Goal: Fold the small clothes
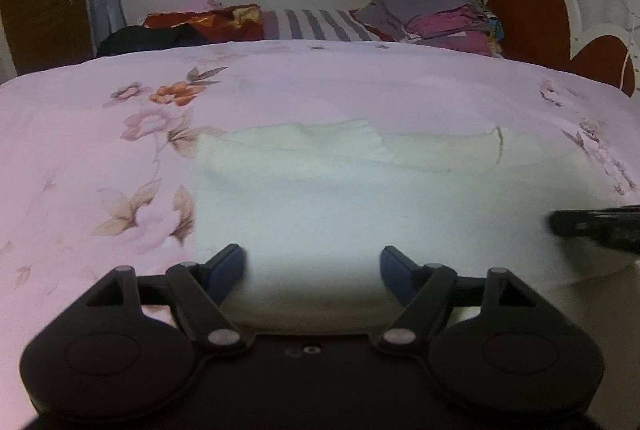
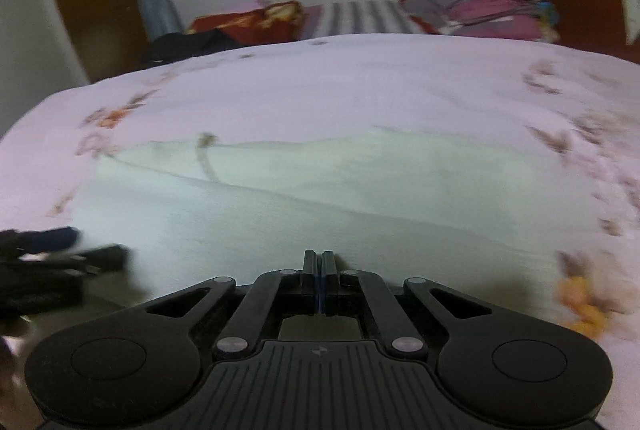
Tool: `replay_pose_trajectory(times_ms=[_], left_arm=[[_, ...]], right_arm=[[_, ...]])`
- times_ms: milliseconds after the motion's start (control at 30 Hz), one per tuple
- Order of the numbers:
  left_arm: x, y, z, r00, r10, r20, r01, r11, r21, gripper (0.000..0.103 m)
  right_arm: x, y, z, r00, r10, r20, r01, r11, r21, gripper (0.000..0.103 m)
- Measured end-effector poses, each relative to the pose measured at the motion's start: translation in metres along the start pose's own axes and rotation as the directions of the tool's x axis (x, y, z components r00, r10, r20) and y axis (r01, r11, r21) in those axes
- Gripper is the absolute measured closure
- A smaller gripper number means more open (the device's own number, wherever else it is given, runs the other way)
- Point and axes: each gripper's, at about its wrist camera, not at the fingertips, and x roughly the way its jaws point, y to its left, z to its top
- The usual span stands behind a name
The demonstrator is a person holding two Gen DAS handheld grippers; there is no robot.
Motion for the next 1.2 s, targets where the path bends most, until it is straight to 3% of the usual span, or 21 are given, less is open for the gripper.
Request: replay_pose_trajectory(times_ms=[267, 567, 767, 1200], left_arm=[[-0.008, 0.005, -0.01, 1.0, 0.014, 0.008, -0.014, 1.0, 0.002, 0.026], [-0.026, -0.005, -0.009, 0.999, 0.017, 0.039, -0.018, 0.999, 0.033, 0.031], [-0.03, -0.032, -0.014, 0.998, 0.017, 0.053, -0.024, 0.992, 0.128, 0.03], [-0.024, -0.027, -0.025, 0.999, 0.035, 0.038, -0.041, 0.985, 0.169, 0.03]], right_arm=[[-0.025, -0.05, -0.013, 0.998, -0.064, 0.005, 0.063, 0.997, 0.045, 0.103], [-0.043, -0.035, -0.022, 0.999, -0.032, 0.034, 0.031, 0.999, 0.034, 0.103], [-0.04, -0.015, -0.034, 1.0, -0.003, 0.03, 0.003, 1.0, 0.006, 0.103], [-0.05, -0.047, -0.039, 0.997, -0.068, 0.029, 0.065, 0.993, 0.1, 0.103]])
